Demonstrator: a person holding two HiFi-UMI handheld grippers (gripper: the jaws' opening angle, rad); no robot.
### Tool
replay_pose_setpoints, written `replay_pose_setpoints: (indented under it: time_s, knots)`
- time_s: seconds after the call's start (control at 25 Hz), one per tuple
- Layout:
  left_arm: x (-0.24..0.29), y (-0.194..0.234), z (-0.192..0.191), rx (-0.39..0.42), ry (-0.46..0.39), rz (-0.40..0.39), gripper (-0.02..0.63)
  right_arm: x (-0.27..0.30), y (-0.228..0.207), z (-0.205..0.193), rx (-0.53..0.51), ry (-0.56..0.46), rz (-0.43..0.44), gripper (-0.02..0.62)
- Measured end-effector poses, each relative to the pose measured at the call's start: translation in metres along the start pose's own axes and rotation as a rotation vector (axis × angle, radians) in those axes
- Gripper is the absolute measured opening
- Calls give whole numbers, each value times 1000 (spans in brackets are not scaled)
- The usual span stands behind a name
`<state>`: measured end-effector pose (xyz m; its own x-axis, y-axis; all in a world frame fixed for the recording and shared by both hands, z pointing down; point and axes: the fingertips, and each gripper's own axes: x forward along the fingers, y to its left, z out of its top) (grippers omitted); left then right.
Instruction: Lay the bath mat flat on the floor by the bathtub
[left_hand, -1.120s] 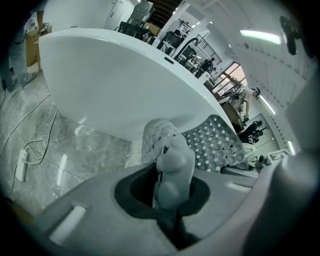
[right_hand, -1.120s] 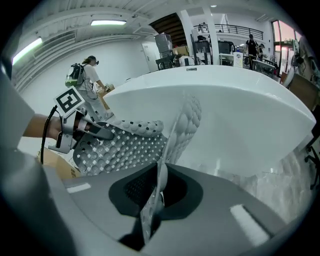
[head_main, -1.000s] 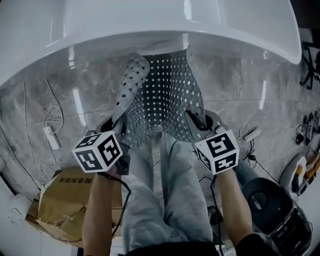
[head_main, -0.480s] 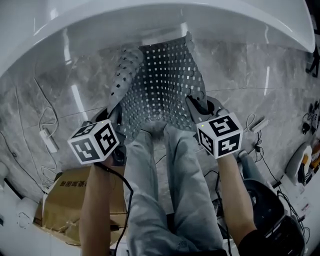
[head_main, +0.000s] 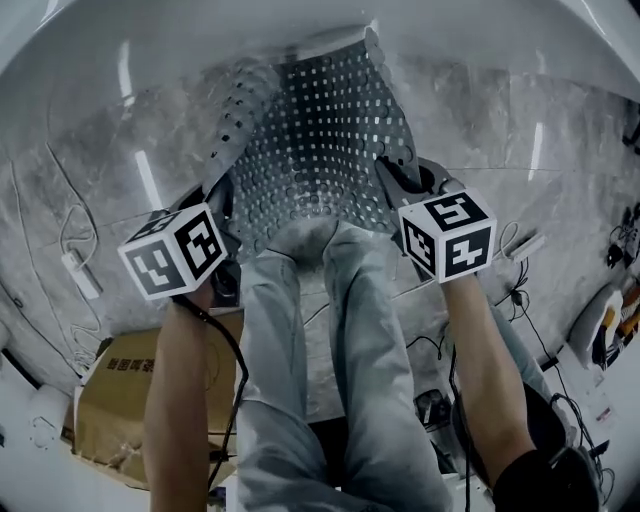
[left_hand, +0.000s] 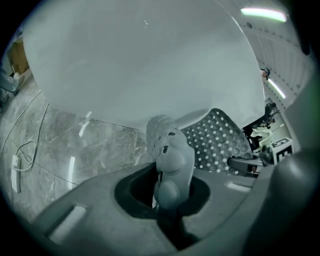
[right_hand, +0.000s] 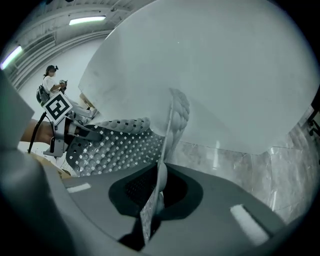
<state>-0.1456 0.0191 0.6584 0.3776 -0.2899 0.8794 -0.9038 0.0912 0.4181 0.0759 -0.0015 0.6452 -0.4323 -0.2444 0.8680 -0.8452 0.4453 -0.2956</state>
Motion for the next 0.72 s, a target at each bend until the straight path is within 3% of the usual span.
replay_pose_setpoints:
  time_s: [0.44, 0.72]
  knots:
    - [41, 18, 6, 14, 0, 37, 28, 55, -10, -11, 51, 27, 44, 23]
    - [61, 38, 6, 0, 7, 52, 26, 80, -21, -25, 123, 46, 20, 23]
